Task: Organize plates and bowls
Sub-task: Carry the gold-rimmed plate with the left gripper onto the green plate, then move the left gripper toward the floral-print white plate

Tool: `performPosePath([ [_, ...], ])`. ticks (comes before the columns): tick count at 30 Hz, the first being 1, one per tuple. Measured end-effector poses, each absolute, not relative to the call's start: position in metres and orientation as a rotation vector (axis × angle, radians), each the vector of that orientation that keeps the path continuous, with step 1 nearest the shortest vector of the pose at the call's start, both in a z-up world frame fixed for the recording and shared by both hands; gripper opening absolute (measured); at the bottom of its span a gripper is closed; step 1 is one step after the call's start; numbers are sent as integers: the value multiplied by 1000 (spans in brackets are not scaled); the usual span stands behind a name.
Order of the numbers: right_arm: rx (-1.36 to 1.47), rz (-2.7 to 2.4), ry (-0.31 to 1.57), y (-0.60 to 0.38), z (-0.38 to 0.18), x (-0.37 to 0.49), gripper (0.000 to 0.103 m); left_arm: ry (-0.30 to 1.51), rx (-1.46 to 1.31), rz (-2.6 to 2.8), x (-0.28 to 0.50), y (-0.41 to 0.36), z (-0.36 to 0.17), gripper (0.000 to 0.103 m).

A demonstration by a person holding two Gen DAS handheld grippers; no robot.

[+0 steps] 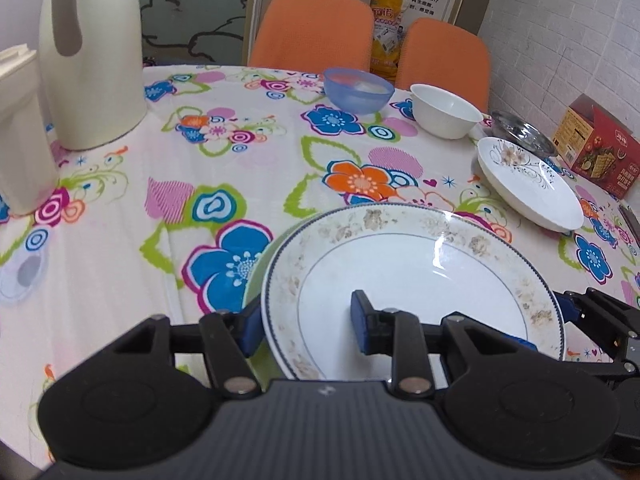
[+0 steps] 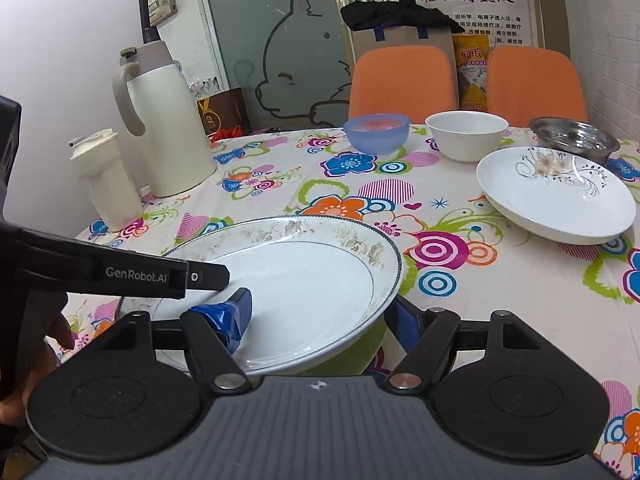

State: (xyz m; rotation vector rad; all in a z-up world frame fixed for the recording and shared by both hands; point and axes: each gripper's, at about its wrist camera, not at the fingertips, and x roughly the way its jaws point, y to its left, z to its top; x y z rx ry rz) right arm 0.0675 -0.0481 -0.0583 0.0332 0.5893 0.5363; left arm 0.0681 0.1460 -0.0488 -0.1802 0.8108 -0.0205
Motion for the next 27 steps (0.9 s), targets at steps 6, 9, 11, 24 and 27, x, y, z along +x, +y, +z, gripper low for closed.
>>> performPosePath([
  [6, -58, 536, 559, -40, -62, 60, 62, 764, -184, -61, 61, 150, -44, 72],
  [9, -87, 522, 568, -39, -65, 63, 62, 680, -142, -30, 51, 152, -27, 83],
  [11, -53, 516, 603, -45, -67, 68, 60, 644, -125, -8, 47, 155, -18, 85],
  [24, 67, 475, 589, -79, -58, 72, 62, 707, -163, -2, 92, 130, -18, 101],
  [27, 80, 449, 596, -92, -58, 75, 62, 711, -150, -18, 106, 115, -15, 101],
])
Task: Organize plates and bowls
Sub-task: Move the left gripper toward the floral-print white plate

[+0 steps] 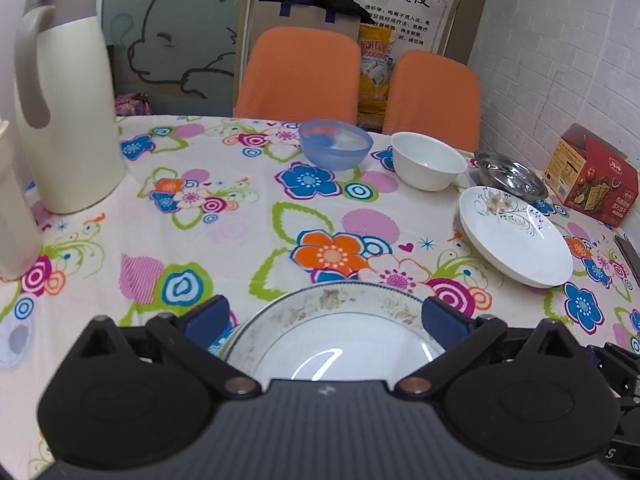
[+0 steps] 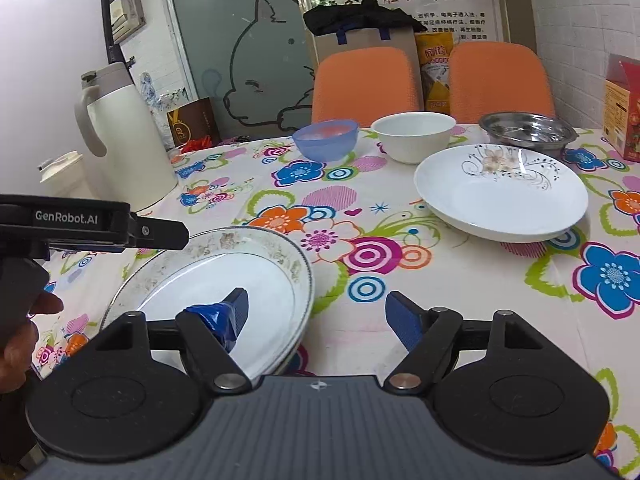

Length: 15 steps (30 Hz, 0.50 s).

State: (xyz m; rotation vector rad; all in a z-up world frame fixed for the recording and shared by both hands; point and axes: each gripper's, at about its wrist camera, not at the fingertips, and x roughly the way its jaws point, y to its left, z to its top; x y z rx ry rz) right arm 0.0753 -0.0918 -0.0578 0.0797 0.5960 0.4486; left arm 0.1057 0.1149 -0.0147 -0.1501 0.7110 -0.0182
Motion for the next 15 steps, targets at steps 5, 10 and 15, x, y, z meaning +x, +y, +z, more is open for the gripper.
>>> performPosePath([
  [5, 114, 381, 593, -124, -56, 82, 63, 706, -101, -50, 129, 83, -8, 101],
  [10, 158, 272, 601, -163, -56, 96, 63, 704, -39, -84, 144, 54, -3, 102],
  [15, 224, 211, 579, -201, -54, 102, 63, 715, 7, -88, 155, 37, -2, 102],
])
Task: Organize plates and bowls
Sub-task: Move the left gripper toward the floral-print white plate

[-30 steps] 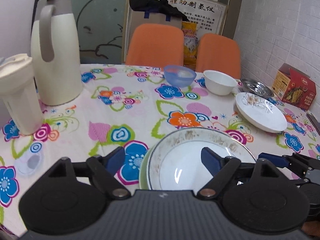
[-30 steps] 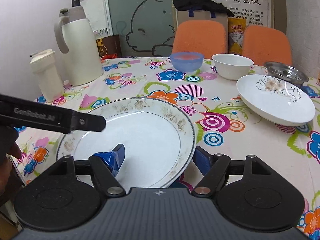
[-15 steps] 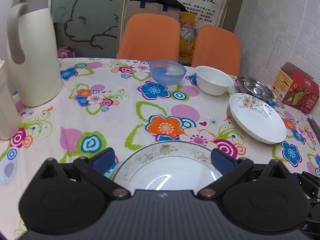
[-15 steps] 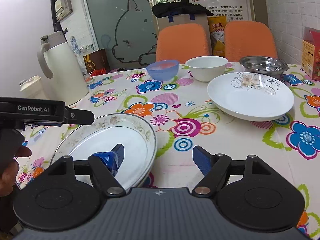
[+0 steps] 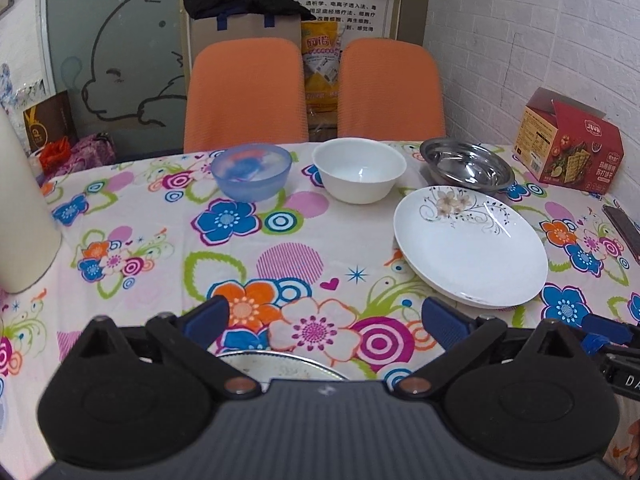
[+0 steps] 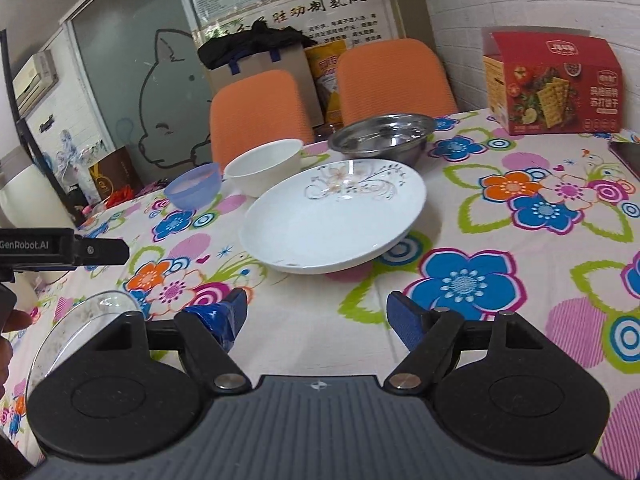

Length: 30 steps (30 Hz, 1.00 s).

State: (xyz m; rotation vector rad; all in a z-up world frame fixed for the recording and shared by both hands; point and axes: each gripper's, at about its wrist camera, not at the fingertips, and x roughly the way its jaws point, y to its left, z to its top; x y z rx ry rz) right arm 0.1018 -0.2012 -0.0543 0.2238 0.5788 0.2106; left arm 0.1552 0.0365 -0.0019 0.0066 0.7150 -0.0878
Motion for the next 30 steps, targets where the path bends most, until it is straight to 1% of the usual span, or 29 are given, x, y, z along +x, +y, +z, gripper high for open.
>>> performPosePath([
  [7, 288, 166, 584, -234, -60, 112, 64, 748, 23, -106, 172, 18, -2, 102],
  [11, 251, 183, 565, -242, -53, 124, 64, 796, -40, -197, 207, 10, 2, 102],
  [15, 166, 189, 552, -246, -39, 157, 64, 873, -98, -246, 252, -2, -10, 102],
  [17, 130, 186, 569, -245, -38, 174, 64, 915, -103, -253, 270, -7, -20, 102],
  [22, 92, 206, 649, -240, -52, 213, 64, 956, -88, -255, 298, -21, -37, 102],
  [30, 50, 235, 701, -226, -66, 234, 64, 988, -99, -262, 317, -31, -53, 101],
])
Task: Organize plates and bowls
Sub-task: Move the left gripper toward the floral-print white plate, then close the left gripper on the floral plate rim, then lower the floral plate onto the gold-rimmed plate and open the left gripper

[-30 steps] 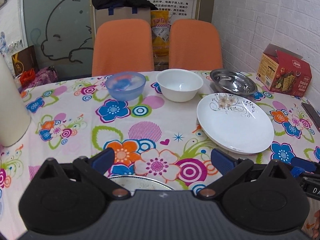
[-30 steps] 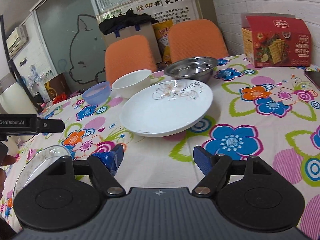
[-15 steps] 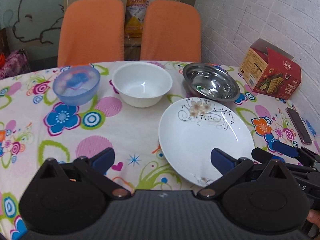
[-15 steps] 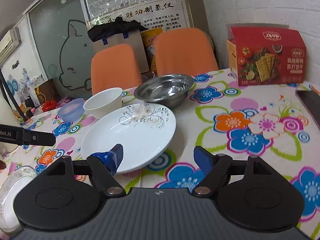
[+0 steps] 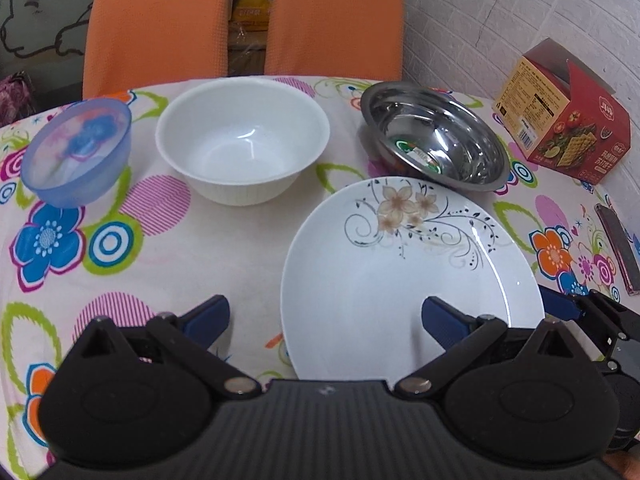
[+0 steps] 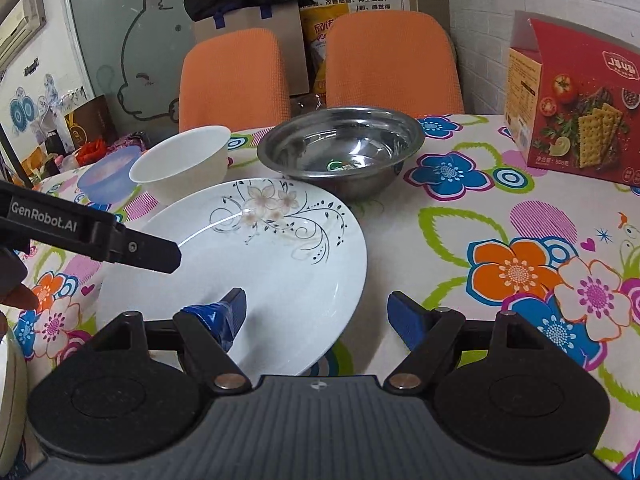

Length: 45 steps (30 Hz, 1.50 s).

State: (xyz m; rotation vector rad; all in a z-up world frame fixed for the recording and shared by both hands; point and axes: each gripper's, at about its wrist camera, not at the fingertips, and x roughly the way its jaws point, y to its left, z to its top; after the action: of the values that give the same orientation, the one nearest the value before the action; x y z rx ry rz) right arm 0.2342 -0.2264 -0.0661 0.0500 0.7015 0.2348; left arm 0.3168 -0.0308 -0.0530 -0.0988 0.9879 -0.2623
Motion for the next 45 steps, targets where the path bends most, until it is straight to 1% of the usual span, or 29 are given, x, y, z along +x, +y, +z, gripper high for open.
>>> performPosePath([
  [3, 26, 231, 700, -222, -67, 236, 64, 993, -121, -260, 317, -28, -57, 95],
  [6, 0, 219, 688, -217, -69, 235, 65, 989, -107, -257, 316, -29, -57, 94],
  [10, 3, 217, 650, -215, -72, 232, 68, 970, -60, -248, 314, -35, -58, 88],
  [13, 9, 204, 652, -213, -72, 232, 68, 926, 3, -244, 306, -44, -57, 66],
  [14, 8, 201, 656, -210, -72, 232, 68, 921, 2, -254, 304, -46, -56, 56],
  [16, -4, 257, 656, -203, -72, 232, 69, 930, 1, -225, 303, -48, -54, 56],
  [18, -18, 242, 636, -197, -74, 229, 69, 951, -15, -226, 302, -45, -52, 50],
  [19, -16, 243, 629, -197, -74, 228, 67, 952, -21, -233, 300, -44, -49, 48],
  [20, -10, 240, 629, -198, -74, 228, 66, 944, -21, -243, 297, -44, -46, 43],
  [24, 56, 256, 632, -203, -68, 221, 66, 908, -19, -242, 282, -41, -31, 42],
  [28, 64, 243, 590, -195, -54, 204, 66, 868, -33, -241, 258, -24, -14, 42],
  [35, 53, 293, 527, -166, -29, 164, 67, 826, -48, -186, 188, 33, 8, 42],
  [40, 55, 388, 515, -126, -23, 126, 67, 815, -58, -77, 131, 86, 10, 42],
  [45, 55, 493, 536, -81, -30, 94, 68, 827, -70, -2, 90, 121, -6, 42],
])
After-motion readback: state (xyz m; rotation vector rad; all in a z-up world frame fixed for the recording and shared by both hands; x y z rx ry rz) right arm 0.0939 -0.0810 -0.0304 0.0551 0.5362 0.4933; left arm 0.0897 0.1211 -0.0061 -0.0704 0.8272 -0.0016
